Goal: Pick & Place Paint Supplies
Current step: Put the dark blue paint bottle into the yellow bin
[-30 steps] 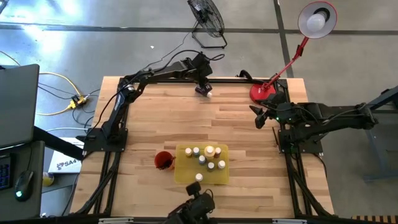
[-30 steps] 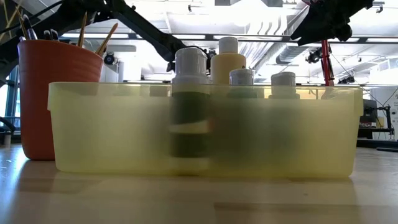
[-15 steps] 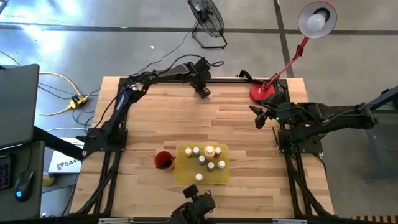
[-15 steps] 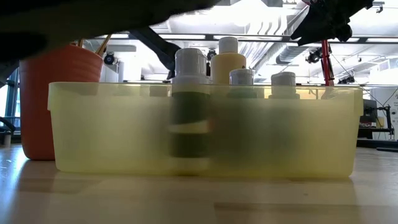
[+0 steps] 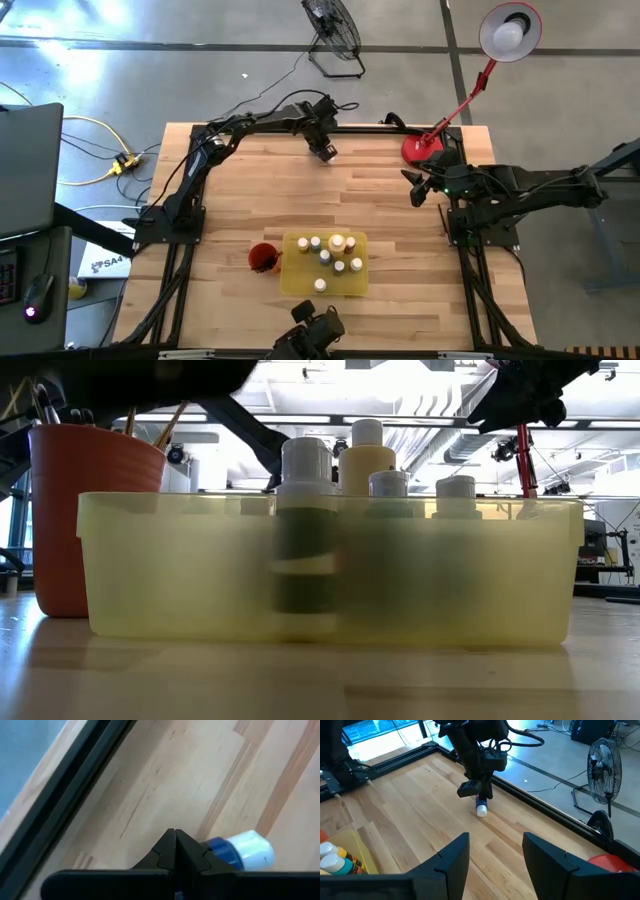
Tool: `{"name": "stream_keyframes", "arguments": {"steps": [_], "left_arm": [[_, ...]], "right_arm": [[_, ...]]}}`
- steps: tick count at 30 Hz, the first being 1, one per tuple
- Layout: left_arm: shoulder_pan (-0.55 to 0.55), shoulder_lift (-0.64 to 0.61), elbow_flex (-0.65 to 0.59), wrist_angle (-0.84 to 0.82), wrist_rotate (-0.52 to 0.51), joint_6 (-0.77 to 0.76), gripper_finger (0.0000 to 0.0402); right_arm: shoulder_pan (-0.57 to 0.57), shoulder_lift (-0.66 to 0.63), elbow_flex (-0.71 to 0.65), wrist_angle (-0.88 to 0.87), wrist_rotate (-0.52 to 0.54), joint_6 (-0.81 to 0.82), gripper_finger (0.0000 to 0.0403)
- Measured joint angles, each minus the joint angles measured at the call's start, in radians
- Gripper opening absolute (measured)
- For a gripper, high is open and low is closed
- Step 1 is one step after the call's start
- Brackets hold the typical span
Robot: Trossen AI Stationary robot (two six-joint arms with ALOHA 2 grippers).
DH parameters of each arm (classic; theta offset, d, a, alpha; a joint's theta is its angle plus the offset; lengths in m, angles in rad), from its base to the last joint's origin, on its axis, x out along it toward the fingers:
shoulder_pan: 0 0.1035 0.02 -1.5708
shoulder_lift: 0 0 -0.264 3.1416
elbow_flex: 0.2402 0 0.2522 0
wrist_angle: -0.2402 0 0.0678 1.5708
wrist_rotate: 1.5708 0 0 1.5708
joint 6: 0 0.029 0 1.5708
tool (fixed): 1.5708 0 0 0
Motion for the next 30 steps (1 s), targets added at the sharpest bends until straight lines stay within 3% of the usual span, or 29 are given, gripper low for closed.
{"name": "stream_keyframes", "arguments": {"steps": [6,13,21,30], "left_arm": [[0.000,-0.011,0.110,-0.072,0.110,-0.050,0.0000],[-0.002,-0.012,0.127,-0.083,-0.043,0.064,0.0000],[0.000,0.002,0.039,-0.078,-0.031,0.033,0.0000],[0.000,0.000,0.050,-0.158,-0.034,0.017,0.0000]], "right_arm": [[0.000,0.000,0.000,0.000,0.005,-0.003,0.0174],[0.000,0.000,0.000,0.000,0.003,-0.002,0.0174],[0.000,0.000,0.000,0.000,-0.001,0.000,0.0174],[0.000,0.000,0.000,0.000,-0.001,-0.003,0.0174]]}}
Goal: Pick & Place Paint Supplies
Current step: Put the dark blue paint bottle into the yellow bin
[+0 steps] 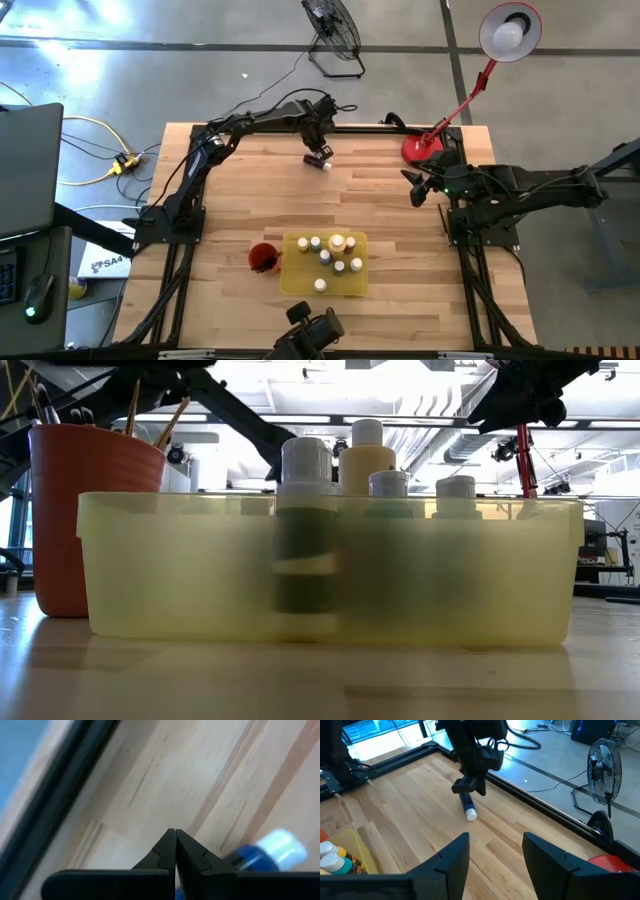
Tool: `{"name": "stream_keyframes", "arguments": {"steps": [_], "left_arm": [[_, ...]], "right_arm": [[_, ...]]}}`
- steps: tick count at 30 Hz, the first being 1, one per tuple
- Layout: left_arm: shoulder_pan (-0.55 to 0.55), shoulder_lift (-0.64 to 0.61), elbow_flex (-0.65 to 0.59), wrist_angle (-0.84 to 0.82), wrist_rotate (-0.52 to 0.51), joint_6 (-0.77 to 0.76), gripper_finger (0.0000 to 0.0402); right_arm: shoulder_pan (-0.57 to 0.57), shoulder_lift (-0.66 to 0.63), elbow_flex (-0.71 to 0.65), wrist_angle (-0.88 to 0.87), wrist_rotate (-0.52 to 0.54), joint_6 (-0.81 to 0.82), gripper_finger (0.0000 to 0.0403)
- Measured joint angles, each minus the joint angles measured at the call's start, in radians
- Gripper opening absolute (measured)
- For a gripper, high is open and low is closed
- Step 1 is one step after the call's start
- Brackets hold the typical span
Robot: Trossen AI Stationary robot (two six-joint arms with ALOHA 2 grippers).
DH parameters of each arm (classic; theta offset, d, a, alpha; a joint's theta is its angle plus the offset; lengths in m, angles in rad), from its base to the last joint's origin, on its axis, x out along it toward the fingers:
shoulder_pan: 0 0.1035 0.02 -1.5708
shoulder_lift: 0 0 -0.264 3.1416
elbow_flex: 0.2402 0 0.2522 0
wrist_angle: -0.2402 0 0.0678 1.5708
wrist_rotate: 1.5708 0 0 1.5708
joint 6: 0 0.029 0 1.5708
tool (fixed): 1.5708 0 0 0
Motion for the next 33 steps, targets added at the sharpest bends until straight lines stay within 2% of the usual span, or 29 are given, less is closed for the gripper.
{"name": "stream_keyframes", "arguments": {"steps": [3,6,9,12,14,16,20,23,29,33], "left_arm": [[0.000,-0.005,0.053,-0.050,0.000,0.070,0.0000],[-0.002,-0.005,0.124,-0.151,-0.027,0.217,0.0000],[-0.002,-0.005,0.217,-0.320,-0.012,0.486,0.0000],[-0.002,-0.009,0.274,-0.486,0.093,0.707,0.0000],[0.002,-0.016,0.262,-0.453,0.246,0.724,0.0001],[0.006,-0.019,0.261,-0.446,0.334,0.729,0.0009],[-0.012,-0.011,0.260,-0.431,0.292,0.755,0.0050],[-0.033,-0.009,0.261,-0.428,0.259,0.767,0.0098],[-0.078,-0.010,0.260,-0.424,0.258,0.803,0.0195],[-0.122,-0.010,0.203,-0.347,0.180,0.868,0.0222]], "right_arm": [[0.000,0.000,0.000,0.000,0.000,0.000,0.0174],[0.000,0.000,0.000,0.000,0.000,0.000,0.0174],[0.000,0.000,0.000,0.000,-0.010,0.000,0.0174],[0.000,0.000,0.000,0.000,-0.027,0.000,0.0174],[0.000,0.000,0.000,0.000,-0.028,0.000,0.0174],[0.000,0.000,0.000,0.000,-0.028,0.008,0.0174],[0.000,0.000,0.000,-0.006,-0.035,0.026,0.0174],[0.000,0.000,0.000,-0.015,-0.051,0.026,0.0174],[0.000,0.000,0.000,-0.023,-0.051,0.026,0.0174],[0.000,0.000,0.000,-0.030,-0.051,0.026,0.0174]]}}
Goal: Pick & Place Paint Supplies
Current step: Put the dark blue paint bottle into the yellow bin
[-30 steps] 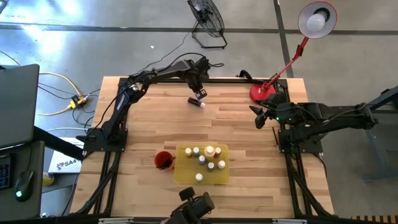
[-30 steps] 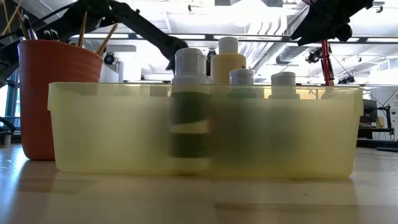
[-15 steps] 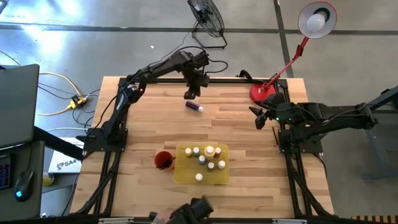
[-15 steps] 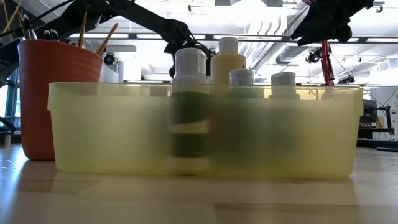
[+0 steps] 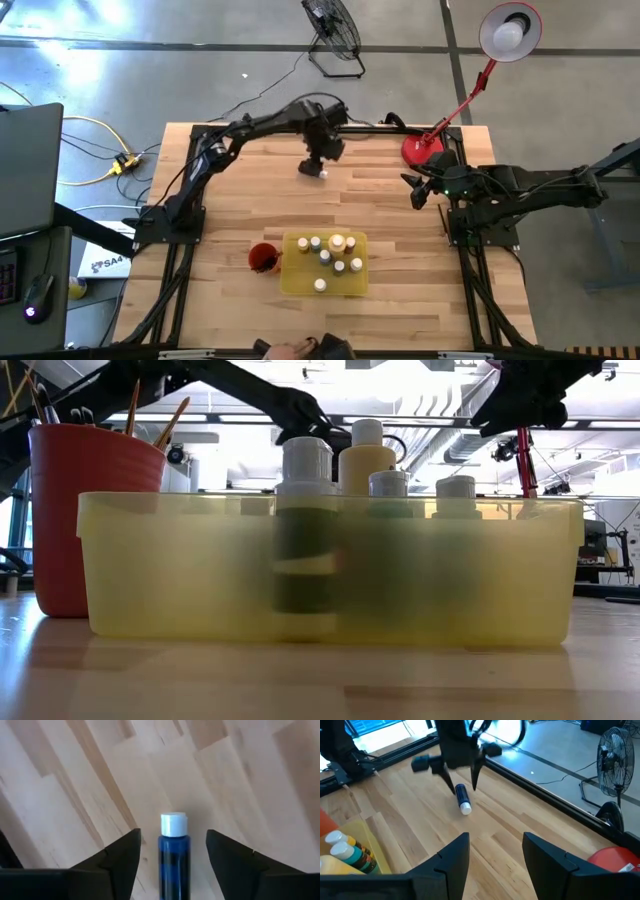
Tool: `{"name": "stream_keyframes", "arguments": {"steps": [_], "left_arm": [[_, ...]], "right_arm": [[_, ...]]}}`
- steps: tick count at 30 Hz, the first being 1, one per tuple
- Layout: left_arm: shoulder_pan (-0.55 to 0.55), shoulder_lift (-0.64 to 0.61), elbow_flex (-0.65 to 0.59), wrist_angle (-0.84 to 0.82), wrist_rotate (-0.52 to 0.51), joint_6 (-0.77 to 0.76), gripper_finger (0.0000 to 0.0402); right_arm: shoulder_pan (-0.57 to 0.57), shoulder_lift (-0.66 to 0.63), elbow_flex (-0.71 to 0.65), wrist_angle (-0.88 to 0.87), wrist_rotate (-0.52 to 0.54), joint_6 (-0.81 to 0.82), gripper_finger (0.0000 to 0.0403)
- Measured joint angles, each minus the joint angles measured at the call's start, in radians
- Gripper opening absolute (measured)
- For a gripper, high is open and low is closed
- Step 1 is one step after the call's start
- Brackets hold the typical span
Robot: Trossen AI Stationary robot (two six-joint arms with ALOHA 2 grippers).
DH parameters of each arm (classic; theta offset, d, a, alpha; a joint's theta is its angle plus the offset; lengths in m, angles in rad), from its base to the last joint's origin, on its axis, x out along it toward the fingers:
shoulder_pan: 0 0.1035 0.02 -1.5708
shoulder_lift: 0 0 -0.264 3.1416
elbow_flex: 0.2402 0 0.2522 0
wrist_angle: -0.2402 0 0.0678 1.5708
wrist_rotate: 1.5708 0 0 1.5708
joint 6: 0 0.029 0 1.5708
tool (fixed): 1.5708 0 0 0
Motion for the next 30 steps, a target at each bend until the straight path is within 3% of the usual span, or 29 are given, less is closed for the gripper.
{"name": "stream_keyframes", "arguments": {"steps": [5,12,21,30], "left_arm": [[-0.032,0.000,-0.117,0.095,-0.107,0.005,0.0225],[-0.043,0.001,-0.235,0.244,-0.159,-0.029,0.0225],[-0.042,0.001,-0.254,0.296,-0.177,-0.112,0.0225],[-0.042,0.001,-0.254,0.295,-0.177,-0.112,0.0154]], "right_arm": [[0.000,0.000,0.000,-0.001,0.000,0.000,0.0174],[0.000,0.000,0.000,-0.001,0.000,0.000,0.0174],[0.000,0.000,0.000,-0.001,0.005,0.000,0.0174],[0.000,0.000,0.000,0.000,0.005,0.000,0.0174]]}}
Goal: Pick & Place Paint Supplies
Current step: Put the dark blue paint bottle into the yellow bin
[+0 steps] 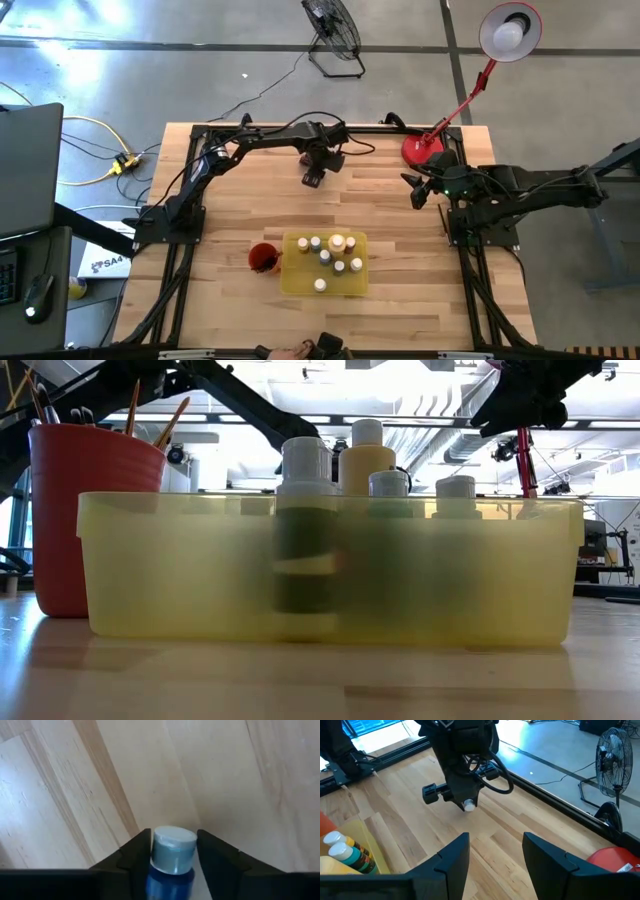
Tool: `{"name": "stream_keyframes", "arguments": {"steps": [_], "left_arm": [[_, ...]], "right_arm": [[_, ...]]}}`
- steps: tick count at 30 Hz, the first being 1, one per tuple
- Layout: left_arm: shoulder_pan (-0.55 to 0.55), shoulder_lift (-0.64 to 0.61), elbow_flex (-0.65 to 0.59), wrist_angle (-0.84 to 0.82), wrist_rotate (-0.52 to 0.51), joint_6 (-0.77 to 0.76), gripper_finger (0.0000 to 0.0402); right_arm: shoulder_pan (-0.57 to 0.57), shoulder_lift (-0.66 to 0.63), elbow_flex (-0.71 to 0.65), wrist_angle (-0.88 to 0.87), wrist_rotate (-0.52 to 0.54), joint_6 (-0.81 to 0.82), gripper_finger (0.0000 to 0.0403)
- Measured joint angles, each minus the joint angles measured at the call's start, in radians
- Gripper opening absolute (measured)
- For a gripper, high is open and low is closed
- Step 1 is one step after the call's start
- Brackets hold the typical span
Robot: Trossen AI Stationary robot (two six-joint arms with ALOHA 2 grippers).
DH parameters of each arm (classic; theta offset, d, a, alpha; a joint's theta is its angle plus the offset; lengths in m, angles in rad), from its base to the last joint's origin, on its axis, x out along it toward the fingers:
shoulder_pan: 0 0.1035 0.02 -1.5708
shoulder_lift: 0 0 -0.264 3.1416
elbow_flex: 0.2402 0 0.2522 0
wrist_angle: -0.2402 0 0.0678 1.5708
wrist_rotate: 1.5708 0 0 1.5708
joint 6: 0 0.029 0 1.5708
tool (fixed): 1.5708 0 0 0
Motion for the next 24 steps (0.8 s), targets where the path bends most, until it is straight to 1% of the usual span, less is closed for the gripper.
{"name": "stream_keyframes", "arguments": {"steps": [3,6,11,16,24], "left_arm": [[0.000,0.000,0.000,0.000,-0.001,0.000,0.0130],[0.000,0.000,0.000,0.000,0.000,0.000,0.0119],[0.000,0.000,0.000,0.002,-0.002,-0.022,0.0126],[0.000,0.000,0.000,0.024,-0.038,-0.131,0.0130],[0.000,0.000,0.000,0.026,-0.032,-0.139,0.0131]], "right_arm": [[0.000,0.000,0.000,0.000,-0.001,0.000,0.0174],[0.000,0.000,0.000,0.000,-0.001,0.000,0.0174],[0.000,0.000,0.000,0.000,-0.001,0.000,0.0174],[0.000,0.000,0.000,0.000,-0.001,0.000,0.0174],[0.000,0.000,0.000,0.000,-0.002,0.000,0.0174]]}}
